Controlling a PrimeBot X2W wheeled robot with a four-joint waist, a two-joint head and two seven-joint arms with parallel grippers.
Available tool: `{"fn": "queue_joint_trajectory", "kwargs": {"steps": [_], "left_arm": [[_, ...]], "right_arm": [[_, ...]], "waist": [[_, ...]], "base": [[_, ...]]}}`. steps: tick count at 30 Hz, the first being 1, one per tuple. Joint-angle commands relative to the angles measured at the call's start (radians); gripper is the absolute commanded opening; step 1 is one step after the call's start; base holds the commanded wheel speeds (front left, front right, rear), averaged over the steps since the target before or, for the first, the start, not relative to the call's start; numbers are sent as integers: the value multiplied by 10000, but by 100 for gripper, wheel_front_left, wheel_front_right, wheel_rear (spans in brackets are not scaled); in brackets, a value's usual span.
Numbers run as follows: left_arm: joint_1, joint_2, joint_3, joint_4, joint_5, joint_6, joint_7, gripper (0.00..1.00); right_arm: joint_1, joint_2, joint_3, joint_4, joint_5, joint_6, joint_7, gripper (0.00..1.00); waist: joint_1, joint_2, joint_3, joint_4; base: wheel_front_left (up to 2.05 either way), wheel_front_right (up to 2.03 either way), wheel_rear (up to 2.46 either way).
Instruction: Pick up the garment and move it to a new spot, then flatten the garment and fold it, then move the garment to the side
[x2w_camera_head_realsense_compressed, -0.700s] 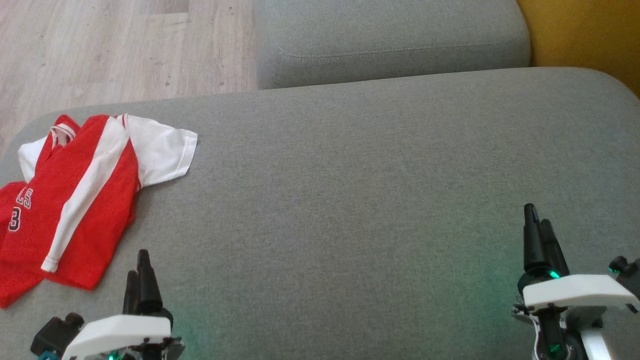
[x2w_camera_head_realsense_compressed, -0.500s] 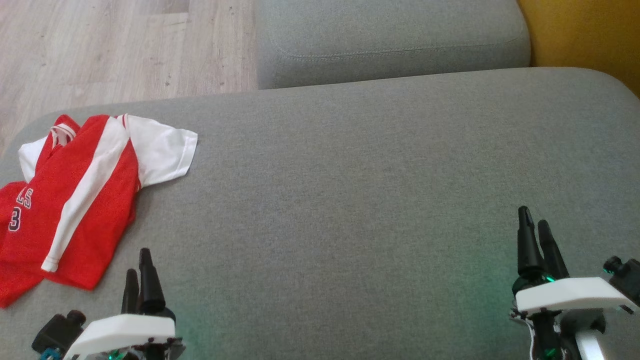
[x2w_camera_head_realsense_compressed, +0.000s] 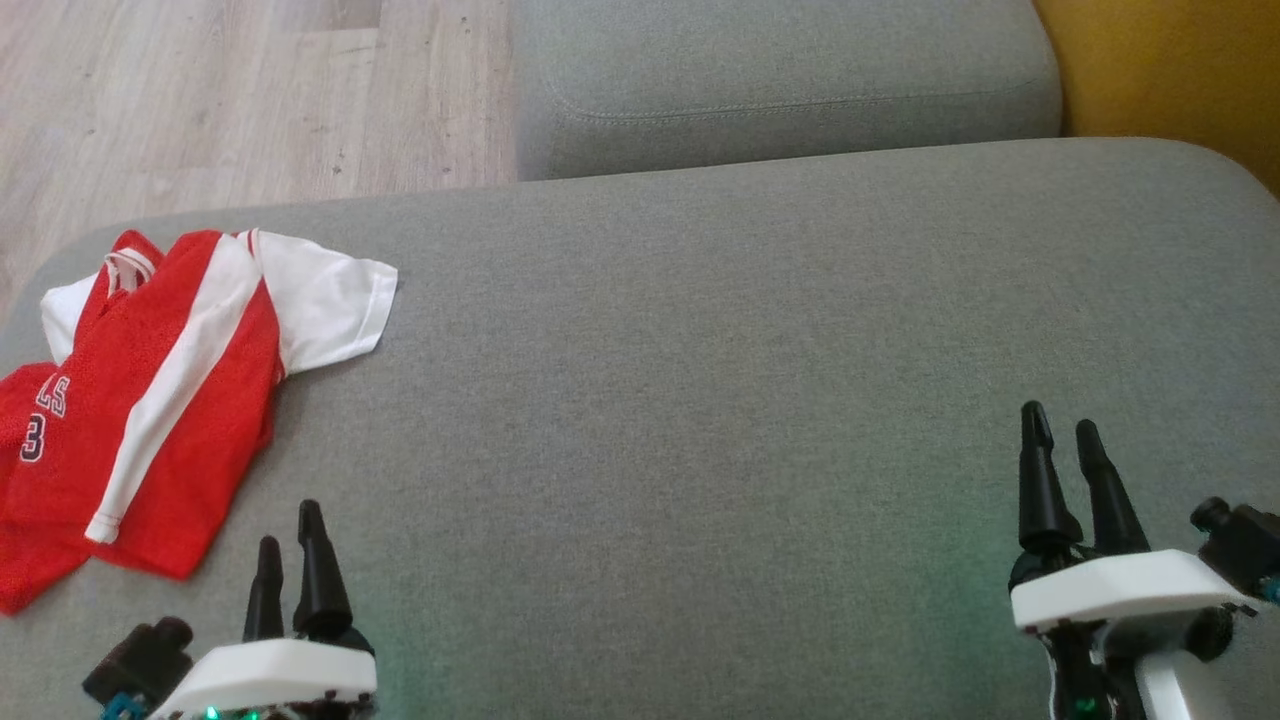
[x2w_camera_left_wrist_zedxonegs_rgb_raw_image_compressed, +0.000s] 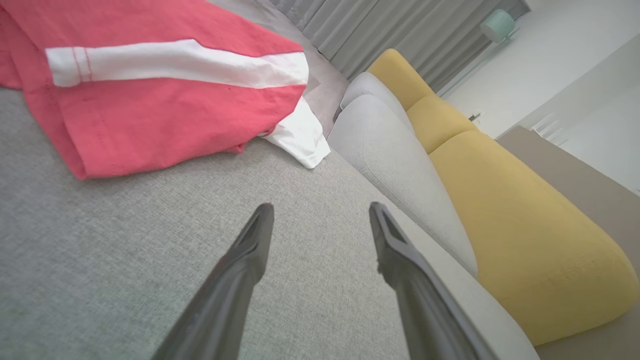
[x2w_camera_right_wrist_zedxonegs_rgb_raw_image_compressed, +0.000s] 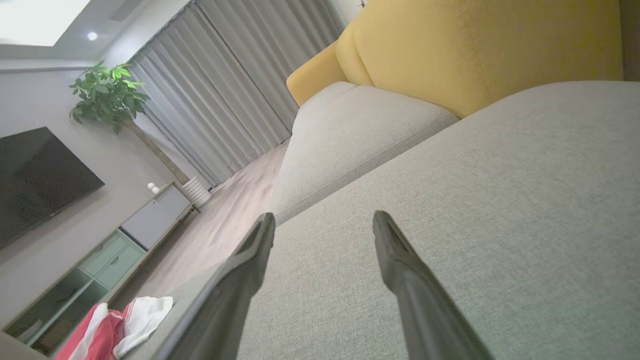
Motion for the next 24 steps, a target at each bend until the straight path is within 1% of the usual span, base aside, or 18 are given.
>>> {"fn": "queue_joint_trajectory", "kwargs": {"steps": [1,10,11,24], "left_arm": [[-261,69,93,-301,402,24,-142,100],[-224,86,19,-95,1710,32,-409,100],[-224,86,19,-95,1710,32,-409,100],[-203,255,71,72,3579,42,-795,100]], "right_arm": [[-151,-66,203,-422,-470,47,-160,100],[-123,-73,264,-333,-1826,53,-426,100],[-123,-73,264,-333,-1826,53,-426,100],[-194,-84,371,86,-3415,61,-810,100]], "waist": [[0,0,6,11],[0,0,18,16],[0,0,18,16],[0,0,5,-51]], "base": [[0,0,0],[0,0,0],[0,0,0],[0,0,0]]}}
